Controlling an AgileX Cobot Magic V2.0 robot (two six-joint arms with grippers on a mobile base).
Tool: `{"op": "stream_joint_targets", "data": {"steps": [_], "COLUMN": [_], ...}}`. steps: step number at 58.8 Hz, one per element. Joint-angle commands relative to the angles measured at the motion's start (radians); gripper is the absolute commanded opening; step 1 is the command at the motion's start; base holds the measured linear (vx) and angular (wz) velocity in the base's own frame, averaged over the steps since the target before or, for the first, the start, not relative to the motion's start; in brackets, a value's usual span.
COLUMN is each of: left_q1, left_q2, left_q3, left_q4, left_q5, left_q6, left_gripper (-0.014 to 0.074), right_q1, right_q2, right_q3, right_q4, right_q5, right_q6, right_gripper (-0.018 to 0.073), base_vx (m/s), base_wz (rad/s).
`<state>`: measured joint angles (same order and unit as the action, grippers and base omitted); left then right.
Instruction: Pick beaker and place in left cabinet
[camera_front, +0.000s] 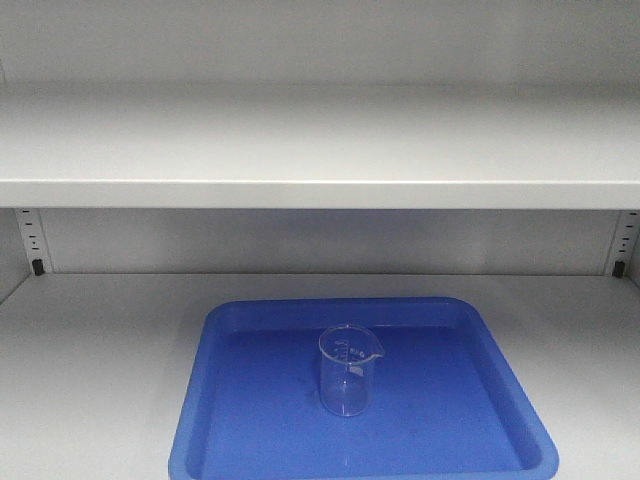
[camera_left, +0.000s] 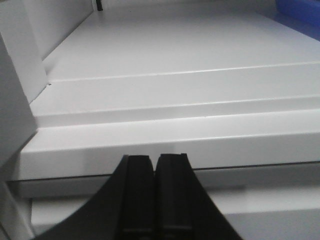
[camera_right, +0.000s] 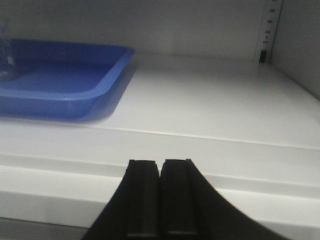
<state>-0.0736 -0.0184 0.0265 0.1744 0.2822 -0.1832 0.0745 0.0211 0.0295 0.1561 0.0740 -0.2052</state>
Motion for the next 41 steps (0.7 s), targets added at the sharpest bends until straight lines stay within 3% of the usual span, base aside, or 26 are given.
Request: {"op": "stream_joint_targets", "data": {"steps": [1,41], "left_q1": [0.000,0.000], "left_q2": [-0.010,-0.010], "left_q3": [-0.011,-0.011], "left_q4": [0.000,0.000], "left_q5": [-0.083,-0.083], "left_q6": [-0.004,-0.004], "left_gripper": [0.0004,0.0004], "right_q1": [-0.007,-0.007], "right_q2": [-0.047,-0.040], "right_q3": [0.005,0.005], "right_q4": [-0.047,-0.065], "right_q5": [-0.062,-0.085], "right_q6": [0.016,0.031], "right_gripper": [-0.0008,-0.0008], "base_vx": [0.00,0.00], "base_wz": [0.00,0.00]}}
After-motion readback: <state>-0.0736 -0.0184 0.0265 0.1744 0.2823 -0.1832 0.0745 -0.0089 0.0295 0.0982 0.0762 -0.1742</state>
